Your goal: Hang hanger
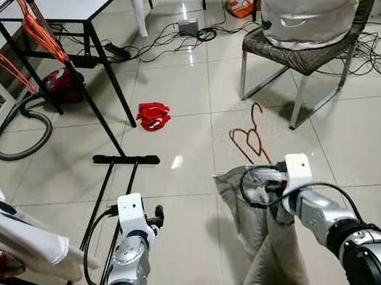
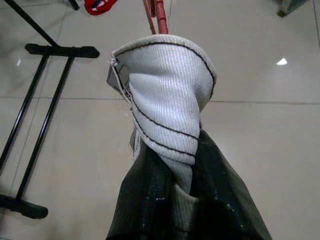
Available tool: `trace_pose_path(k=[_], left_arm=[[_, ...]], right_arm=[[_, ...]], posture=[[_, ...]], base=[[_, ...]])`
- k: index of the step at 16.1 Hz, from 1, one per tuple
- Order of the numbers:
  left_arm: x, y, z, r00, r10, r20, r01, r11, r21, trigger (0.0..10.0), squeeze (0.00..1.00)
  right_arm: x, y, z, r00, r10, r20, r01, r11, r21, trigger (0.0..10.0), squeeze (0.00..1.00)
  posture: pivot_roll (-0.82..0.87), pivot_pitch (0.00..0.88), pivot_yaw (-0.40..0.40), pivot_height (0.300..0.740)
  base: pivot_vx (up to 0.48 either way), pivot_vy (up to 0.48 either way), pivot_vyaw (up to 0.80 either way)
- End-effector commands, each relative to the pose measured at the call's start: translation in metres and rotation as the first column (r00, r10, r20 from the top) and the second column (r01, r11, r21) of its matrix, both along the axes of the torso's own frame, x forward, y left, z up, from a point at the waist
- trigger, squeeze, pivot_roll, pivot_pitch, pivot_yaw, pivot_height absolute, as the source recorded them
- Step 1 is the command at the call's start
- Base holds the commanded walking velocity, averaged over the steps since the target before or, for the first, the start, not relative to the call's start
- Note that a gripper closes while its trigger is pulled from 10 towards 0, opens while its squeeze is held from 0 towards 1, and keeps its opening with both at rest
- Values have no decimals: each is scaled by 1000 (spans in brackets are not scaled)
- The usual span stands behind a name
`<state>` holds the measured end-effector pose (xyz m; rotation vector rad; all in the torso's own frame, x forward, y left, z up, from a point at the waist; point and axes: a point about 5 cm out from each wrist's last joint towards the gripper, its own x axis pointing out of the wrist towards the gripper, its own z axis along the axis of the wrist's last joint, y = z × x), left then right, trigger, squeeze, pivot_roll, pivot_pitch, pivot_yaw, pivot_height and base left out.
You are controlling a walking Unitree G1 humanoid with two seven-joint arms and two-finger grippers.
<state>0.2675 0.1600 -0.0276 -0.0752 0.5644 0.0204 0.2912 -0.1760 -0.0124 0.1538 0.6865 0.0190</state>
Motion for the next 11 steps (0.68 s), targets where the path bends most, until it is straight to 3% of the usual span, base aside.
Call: trace_pose_path(k=[1,2,11], left_arm=[[-4,1,-4,1000,9,-29,-8,1000,8,10000,271],[-3,1,-4,1000,10,-29,-10,1000,8,10000,0],[-4,8,-4,999,31,-21,-31,999,-11,10000,0]], right_arm=[[7,2,7,999,21,31,-21,1000,-5,10000,0],[7,2,7,999,20,29,-20,1000,-6,10000,0],[-1,10,-1,999,27,28,-26,999,-27,10000,0]], posture=[[-82,0,53,740],[-81,0,54,740],[-75,0,49,740]], base=[[0,0,0],[0,0,0],[0,0,0]])
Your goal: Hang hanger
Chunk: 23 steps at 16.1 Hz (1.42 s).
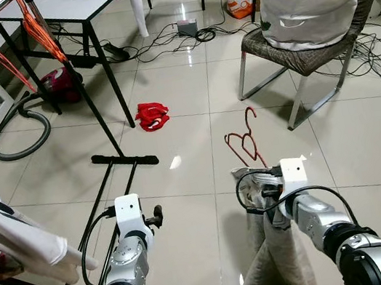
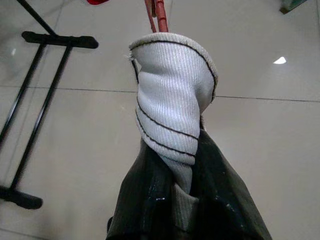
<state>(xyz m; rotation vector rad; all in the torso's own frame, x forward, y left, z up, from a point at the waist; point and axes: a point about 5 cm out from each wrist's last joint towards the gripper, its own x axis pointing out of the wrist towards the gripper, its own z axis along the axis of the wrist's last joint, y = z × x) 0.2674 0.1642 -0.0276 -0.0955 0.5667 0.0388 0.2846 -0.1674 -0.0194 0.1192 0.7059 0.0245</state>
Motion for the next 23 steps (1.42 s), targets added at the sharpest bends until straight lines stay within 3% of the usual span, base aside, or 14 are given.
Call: trace_pose_path(k=[1,9,15,20,23], left_arm=[[-3,3,-3,1000,7,-15,-7,1000,5,10000,0],[0,15,2,999,43,9,-43,999,30,10000,0],[6,20,9,998,32,55,-34,999,33,10000,0],[10,14,14,993,-80,91,73,994,79,10000,0],[2,30,9,996,38,79,-44,997,69,10000,0]], right_arm=[[8,0,8,998,-25,64,27,999,-20,10000,0],[30,12,31,975,-124,187,146,983,-109,10000,0],[34,23,34,978,-93,184,114,988,-104,10000,0],[30,28,30,986,2,167,12,996,-83,10000,0],[17,27,16,990,62,127,-55,997,-55,10000,0]], posture=[[-72,0,48,740],[-26,0,11,740],[7,0,-10,740],[2,0,-10,740],[-17,0,3,740]], base=[[0,0,0],[0,0,0],[0,0,0],[0,0,0],[0,0,0]])
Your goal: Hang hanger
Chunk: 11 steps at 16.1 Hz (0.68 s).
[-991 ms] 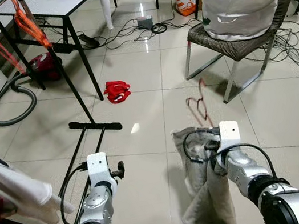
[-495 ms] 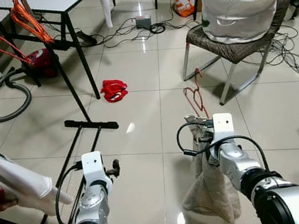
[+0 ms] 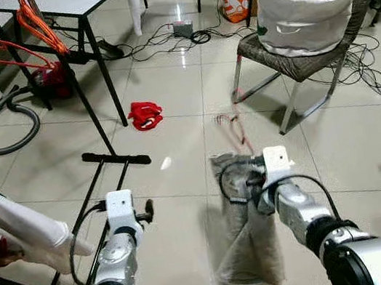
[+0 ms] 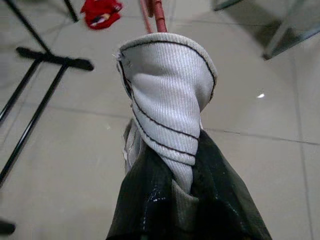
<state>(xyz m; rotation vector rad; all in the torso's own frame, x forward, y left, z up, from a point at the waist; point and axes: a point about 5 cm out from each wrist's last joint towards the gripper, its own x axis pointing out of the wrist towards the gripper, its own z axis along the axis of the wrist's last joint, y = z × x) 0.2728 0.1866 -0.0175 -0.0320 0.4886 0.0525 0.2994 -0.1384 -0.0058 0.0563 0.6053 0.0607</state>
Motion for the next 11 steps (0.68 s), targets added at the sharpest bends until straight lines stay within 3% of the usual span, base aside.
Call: trace_pose_path(k=[1,8,9,10,11], left_arm=[[-5,10,-2,998,59,0,-59,998,-6,10000,0],[-2,8,1,1000,-2,22,1,999,40,10000,0],[0,7,3,999,-38,31,35,997,74,10000,0],[1,4,5,993,-111,31,106,983,148,10000,0],[1,3,5,993,-118,31,112,982,151,10000,0]], right_arm=[[0,-3,1,1000,11,21,-10,1000,-3,10000,0],[-12,4,-10,998,65,-8,-64,995,75,10000,0],[-14,8,-11,996,88,-23,-85,991,107,10000,0],[-21,10,-18,981,174,-81,-168,983,72,10000,0],[-22,10,-19,980,180,-87,-174,982,68,10000,0]], posture=[[-18,0,4,740],[-35,0,20,740],[-34,0,22,740],[-36,0,30,740],[-36,0,30,740]], base=[[0,0,0],[0,0,0],[0,0,0],[0,0,0],[0,0,0]])
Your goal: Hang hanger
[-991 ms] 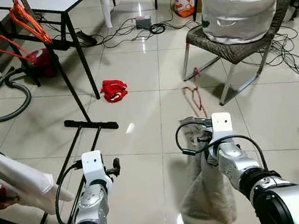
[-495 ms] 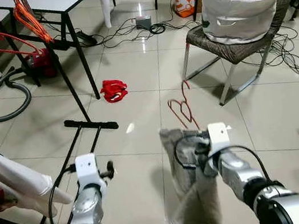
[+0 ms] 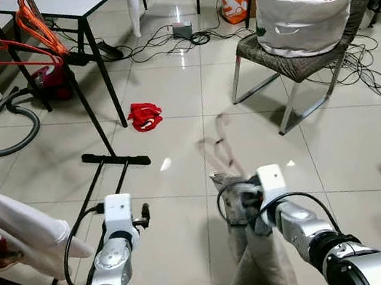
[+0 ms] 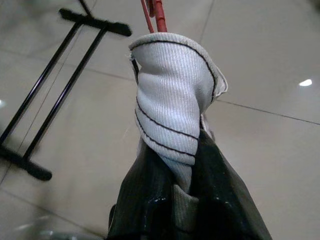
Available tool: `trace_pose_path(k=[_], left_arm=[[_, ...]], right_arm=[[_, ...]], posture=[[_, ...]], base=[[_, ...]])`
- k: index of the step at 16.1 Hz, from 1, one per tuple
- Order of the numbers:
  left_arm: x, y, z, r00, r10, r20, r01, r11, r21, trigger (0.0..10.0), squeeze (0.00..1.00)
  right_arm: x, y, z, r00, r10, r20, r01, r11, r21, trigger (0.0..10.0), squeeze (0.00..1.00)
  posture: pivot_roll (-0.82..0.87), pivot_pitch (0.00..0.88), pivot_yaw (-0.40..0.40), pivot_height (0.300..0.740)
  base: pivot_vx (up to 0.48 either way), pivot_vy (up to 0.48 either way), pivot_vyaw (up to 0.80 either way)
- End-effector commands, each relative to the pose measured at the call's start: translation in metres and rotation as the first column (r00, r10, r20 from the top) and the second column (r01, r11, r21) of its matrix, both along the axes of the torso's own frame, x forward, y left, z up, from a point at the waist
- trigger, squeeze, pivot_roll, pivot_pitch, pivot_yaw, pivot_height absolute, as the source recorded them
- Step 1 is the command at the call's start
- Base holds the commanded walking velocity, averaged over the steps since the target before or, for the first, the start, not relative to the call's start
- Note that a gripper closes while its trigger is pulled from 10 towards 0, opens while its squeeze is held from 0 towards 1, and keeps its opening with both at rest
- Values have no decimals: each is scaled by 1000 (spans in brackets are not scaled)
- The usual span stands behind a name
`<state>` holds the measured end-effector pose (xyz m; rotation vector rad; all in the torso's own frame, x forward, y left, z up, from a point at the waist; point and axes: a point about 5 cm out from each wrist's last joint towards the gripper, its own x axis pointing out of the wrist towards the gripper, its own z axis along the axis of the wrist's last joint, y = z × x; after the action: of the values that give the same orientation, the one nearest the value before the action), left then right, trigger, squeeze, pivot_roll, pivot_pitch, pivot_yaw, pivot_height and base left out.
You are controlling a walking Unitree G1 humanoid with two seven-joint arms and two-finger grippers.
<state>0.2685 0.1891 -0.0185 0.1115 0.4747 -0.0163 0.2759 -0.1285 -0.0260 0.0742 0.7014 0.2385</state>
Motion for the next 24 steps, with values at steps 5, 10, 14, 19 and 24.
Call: trace_pose_path(k=[5,10,14,19,24], left_arm=[[-8,-16,-13,993,-55,-108,52,998,-34,10000,0],[-41,-34,-44,928,-89,-363,70,995,-66,10000,0],[-73,-29,-63,850,-76,-521,40,996,-79,10000,0],[-76,-29,-65,845,-31,-533,-18,996,-86,10000,0],[-68,-24,-60,853,-22,-522,-16,998,-68,10000,0]], right_arm=[[-9,-16,-8,999,23,-29,-25,996,-87,10000,0],[-48,-28,-37,962,-127,-241,108,990,-92,10000,0],[-67,-24,-49,937,-103,-334,70,992,-108,10000,0],[-76,-15,-54,928,18,-373,-70,989,-127,10000,0],[-74,-11,-53,919,-64,-388,44,997,-59,10000,0]], posture=[[-23,0,60,740],[-78,0,95,740],[-70,0,73,740],[-45,2,51,740],[-42,0,53,740]], base=[[0,0,0],[0,0,0],[0,0,0],[0,0,0],[0,0,0]])
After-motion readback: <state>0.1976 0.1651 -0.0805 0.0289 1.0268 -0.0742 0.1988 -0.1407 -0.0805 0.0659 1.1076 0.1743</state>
